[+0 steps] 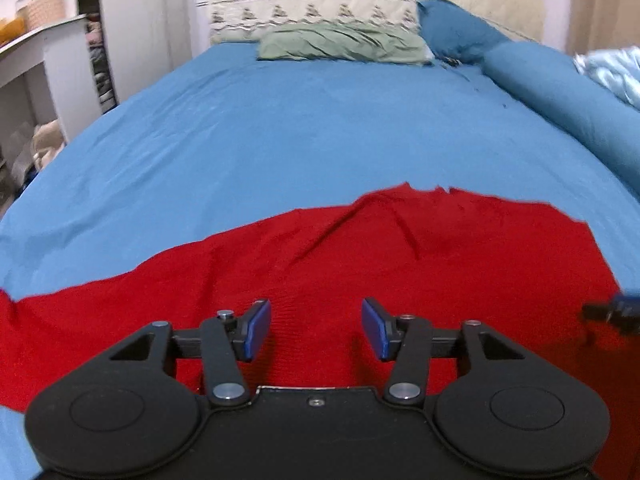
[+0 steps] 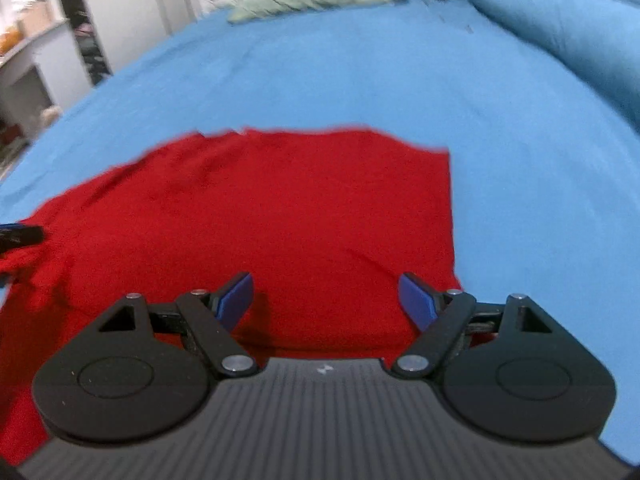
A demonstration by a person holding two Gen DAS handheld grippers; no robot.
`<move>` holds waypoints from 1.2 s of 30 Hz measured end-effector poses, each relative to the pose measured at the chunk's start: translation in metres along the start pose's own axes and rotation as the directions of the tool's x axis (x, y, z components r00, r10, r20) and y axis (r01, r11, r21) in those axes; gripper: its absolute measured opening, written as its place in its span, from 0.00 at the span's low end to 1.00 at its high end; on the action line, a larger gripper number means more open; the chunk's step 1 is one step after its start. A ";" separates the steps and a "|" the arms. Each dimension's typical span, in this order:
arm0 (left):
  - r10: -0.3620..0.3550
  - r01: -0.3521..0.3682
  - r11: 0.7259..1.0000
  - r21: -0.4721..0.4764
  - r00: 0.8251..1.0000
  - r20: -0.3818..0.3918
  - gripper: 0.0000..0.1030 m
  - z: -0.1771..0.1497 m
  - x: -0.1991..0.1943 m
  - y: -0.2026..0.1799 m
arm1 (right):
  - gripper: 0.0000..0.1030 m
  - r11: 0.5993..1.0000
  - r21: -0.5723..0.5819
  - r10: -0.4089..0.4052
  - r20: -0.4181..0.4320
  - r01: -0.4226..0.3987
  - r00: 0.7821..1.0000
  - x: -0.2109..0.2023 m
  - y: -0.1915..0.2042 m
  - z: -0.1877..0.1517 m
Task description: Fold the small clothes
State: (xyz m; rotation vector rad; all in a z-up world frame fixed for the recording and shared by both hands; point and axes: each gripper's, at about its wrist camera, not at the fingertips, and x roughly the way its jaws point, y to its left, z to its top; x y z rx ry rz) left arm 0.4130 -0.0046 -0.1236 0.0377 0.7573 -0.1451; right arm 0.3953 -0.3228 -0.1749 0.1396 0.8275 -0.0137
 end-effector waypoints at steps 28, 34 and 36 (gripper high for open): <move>0.061 -0.069 0.978 -0.194 0.997 -0.046 0.69 0.007 -0.039 0.056 | 0.96 0.995 -0.094 0.023 0.122 -0.012 0.992 -0.056 0.052 0.050; 0.124 -0.116 0.944 -0.309 0.992 0.008 0.96 0.018 -0.072 0.124 | 1.00 0.975 -0.086 0.211 0.071 -0.205 0.975 -0.084 0.122 0.063; 0.158 -0.147 0.925 -0.349 0.987 0.002 0.96 0.012 -0.077 0.152 | 1.00 0.959 -0.093 0.271 0.040 -0.266 0.962 -0.083 0.149 0.059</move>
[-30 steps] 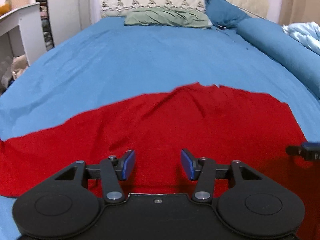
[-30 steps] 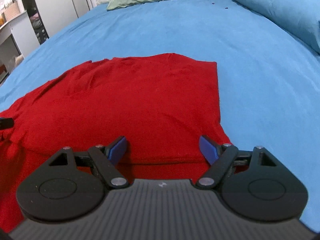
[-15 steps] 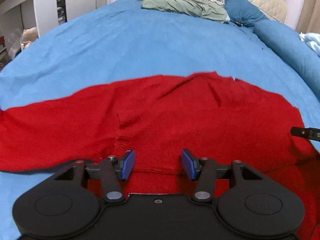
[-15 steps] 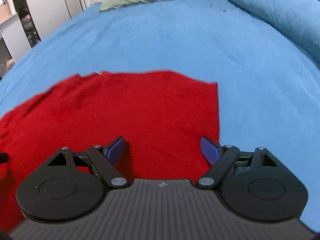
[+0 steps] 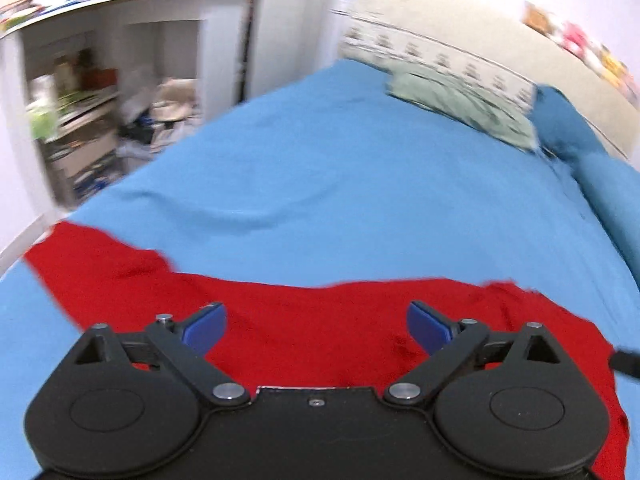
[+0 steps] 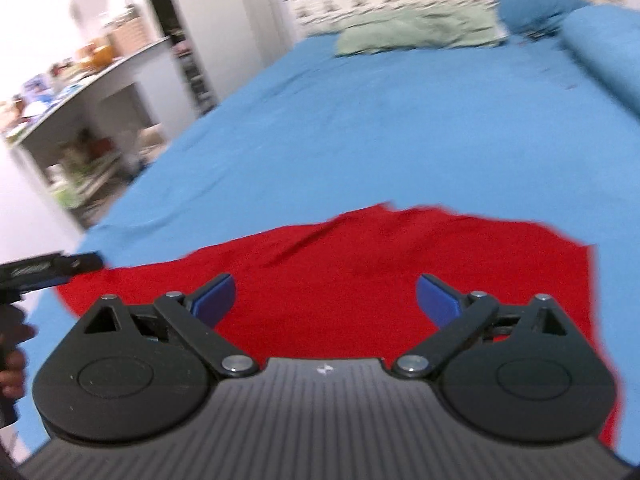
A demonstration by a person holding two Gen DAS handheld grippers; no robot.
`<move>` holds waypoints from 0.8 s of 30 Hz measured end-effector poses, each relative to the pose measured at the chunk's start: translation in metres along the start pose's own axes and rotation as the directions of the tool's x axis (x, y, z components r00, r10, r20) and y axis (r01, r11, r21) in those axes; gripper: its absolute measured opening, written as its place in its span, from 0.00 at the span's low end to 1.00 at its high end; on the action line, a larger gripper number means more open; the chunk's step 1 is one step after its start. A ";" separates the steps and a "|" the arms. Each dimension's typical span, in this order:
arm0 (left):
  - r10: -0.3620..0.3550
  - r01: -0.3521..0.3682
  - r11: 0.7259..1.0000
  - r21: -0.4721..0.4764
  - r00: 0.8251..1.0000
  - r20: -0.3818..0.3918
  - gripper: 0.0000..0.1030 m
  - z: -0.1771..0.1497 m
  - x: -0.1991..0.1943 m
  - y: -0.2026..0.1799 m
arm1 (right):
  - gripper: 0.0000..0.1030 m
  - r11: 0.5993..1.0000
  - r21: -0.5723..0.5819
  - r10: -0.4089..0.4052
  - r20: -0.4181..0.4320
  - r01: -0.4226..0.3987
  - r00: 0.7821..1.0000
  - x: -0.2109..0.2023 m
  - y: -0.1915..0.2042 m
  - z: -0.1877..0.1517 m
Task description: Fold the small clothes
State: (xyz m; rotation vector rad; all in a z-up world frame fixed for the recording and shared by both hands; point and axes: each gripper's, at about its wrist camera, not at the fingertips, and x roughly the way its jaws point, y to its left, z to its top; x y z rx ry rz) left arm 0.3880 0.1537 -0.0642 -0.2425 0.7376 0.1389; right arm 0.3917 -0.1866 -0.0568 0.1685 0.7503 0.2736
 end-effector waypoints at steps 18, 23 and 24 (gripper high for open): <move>0.168 -0.190 0.923 -0.335 0.981 -0.094 0.73 0.005 0.071 0.211 | 1.00 0.997 0.019 -0.066 -0.139 0.069 0.988 0.085 0.109 -0.033; 0.155 -0.171 0.934 -0.313 0.985 -0.076 0.72 0.011 0.080 0.220 | 1.00 0.990 0.036 -0.130 -0.136 0.136 0.982 0.092 0.117 -0.042; 0.158 -0.174 0.938 -0.300 0.984 -0.077 0.71 0.012 0.081 0.219 | 1.00 0.989 0.043 -0.135 -0.136 0.142 0.981 0.096 0.117 -0.044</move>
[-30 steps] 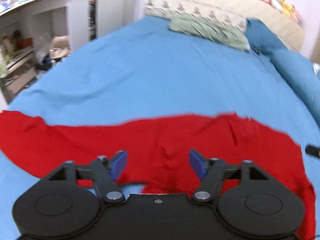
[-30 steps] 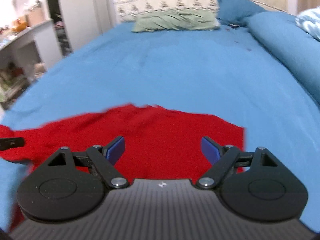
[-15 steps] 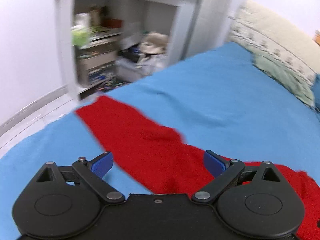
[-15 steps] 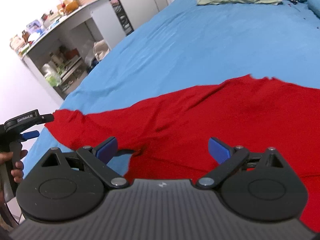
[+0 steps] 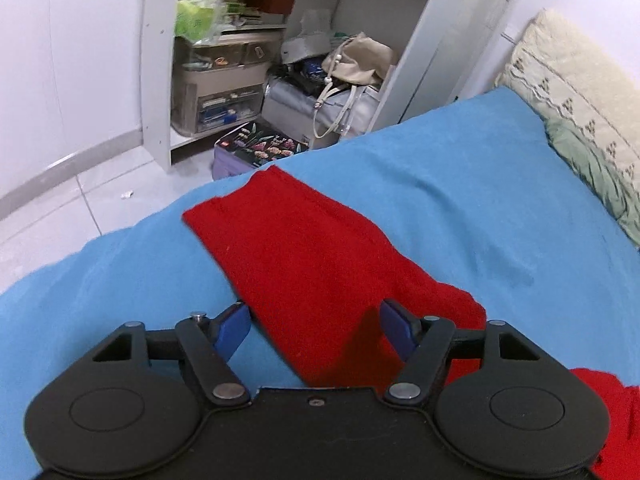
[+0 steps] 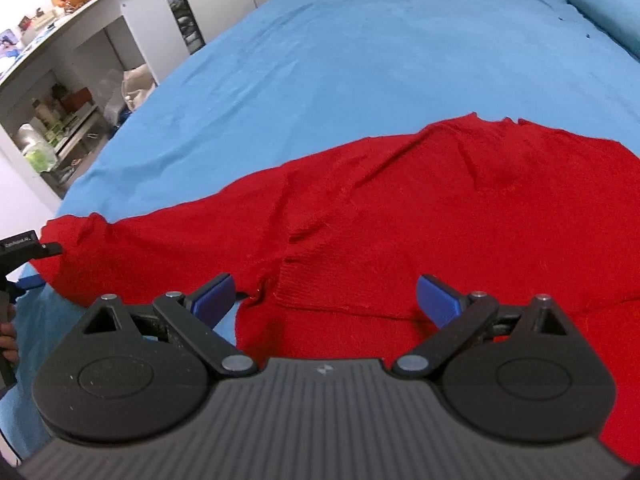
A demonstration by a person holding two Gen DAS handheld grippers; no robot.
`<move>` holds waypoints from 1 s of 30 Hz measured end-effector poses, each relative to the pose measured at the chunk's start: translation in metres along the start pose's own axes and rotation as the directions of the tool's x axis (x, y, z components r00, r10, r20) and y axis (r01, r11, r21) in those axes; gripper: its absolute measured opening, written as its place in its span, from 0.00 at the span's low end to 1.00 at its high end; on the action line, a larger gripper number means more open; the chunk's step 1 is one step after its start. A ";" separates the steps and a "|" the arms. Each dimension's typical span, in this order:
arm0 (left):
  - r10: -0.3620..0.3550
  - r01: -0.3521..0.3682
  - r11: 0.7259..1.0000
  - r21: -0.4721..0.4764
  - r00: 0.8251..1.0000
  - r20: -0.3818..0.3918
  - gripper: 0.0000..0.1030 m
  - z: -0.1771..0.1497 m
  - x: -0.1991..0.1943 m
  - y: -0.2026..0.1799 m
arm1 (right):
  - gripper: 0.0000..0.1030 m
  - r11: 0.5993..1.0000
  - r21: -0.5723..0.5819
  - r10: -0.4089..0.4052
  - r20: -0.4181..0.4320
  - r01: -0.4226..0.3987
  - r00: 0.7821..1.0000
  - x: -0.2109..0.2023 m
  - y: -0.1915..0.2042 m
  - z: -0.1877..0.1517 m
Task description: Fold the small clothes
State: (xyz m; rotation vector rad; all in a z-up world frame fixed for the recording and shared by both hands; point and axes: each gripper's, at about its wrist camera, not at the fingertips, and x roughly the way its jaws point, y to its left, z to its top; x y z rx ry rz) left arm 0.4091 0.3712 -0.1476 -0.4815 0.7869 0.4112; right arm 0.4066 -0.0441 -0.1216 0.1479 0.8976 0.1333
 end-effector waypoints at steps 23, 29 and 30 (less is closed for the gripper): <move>-0.134 0.045 0.931 0.363 0.965 0.224 0.04 -0.029 -0.108 -0.182 | 1.00 0.994 0.110 0.009 0.120 -0.022 0.993 -0.057 -0.101 0.014; -0.418 0.325 0.799 0.505 0.905 0.079 0.04 -0.109 -0.143 -0.323 | 1.00 0.991 0.132 -0.045 0.166 0.023 0.985 -0.102 -0.175 0.022; -0.445 0.364 0.772 0.521 0.895 0.034 0.04 -0.129 -0.141 -0.345 | 1.00 0.989 0.141 -0.056 0.169 0.032 0.984 -0.107 -0.187 0.021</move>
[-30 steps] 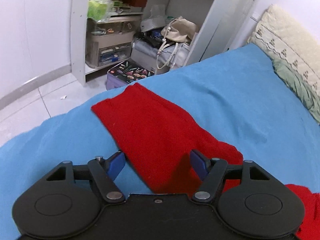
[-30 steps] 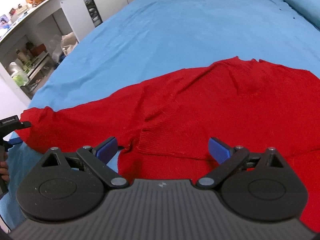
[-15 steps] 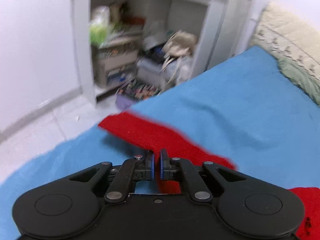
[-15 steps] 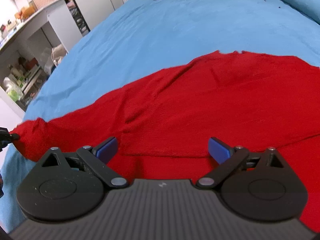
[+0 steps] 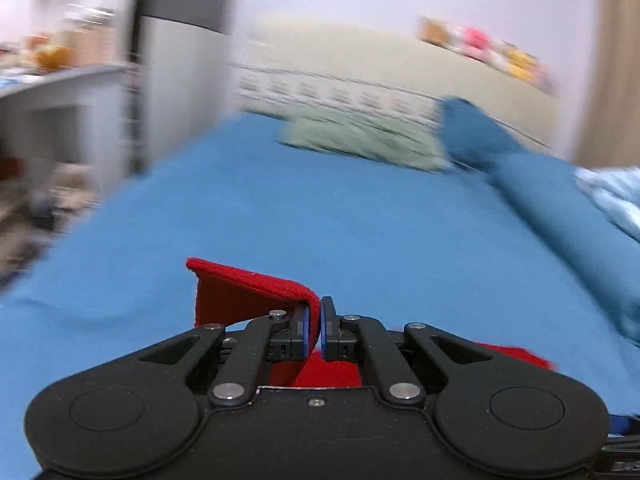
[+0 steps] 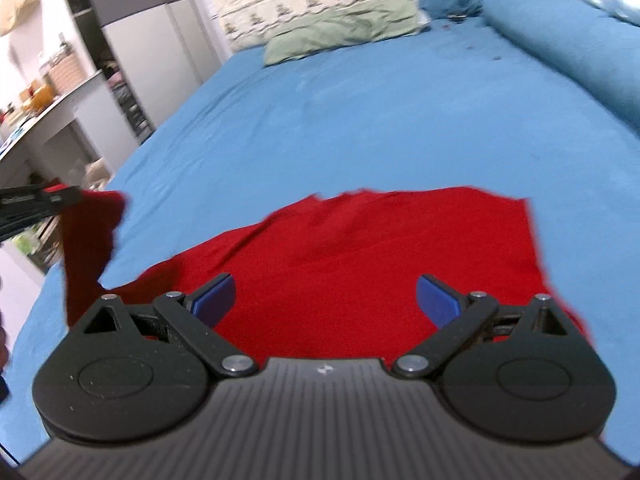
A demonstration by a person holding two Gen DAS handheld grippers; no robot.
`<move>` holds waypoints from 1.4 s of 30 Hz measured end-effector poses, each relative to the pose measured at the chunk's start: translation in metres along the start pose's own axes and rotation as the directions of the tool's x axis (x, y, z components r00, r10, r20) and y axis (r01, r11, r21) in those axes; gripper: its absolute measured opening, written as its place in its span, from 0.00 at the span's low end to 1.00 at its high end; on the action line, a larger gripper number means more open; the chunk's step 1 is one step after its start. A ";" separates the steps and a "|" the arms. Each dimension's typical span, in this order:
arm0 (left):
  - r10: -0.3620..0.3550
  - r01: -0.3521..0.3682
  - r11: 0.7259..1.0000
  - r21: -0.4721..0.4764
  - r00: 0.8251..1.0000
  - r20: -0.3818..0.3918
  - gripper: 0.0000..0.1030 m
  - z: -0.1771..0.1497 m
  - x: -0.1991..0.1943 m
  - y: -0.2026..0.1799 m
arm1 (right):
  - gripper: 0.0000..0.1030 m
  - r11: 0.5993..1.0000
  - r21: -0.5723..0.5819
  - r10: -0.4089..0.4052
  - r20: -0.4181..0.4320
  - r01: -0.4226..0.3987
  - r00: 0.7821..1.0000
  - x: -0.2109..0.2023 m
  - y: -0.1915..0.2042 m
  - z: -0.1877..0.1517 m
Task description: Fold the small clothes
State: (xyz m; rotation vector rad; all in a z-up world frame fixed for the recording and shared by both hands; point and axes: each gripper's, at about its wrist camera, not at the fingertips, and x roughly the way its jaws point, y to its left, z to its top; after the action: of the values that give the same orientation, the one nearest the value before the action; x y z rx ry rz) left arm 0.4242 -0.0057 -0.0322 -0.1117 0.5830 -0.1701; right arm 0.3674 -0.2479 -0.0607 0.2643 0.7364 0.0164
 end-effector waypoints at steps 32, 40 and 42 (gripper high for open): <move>0.236 -0.210 0.971 0.118 0.928 -0.287 0.70 -0.129 0.004 0.072 | 0.72 0.827 -0.539 0.066 -0.196 -0.163 0.978 0.113 0.062 -0.025; 0.238 -0.221 0.971 0.091 0.919 -0.314 0.70 -0.138 0.012 0.090 | 0.20 0.874 -0.471 0.036 -0.179 -0.118 0.983 0.128 0.055 -0.006; 0.236 -0.219 0.972 0.090 0.920 -0.312 0.69 -0.135 0.017 0.087 | 0.20 0.918 -0.390 0.024 -0.116 -0.068 0.993 0.111 0.036 0.010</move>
State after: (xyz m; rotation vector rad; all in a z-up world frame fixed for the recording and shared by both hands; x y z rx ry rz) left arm 0.3736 0.0689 -0.1668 0.0381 0.9111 0.0250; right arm 0.4592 -0.2036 -0.1179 -0.1062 0.8185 0.2237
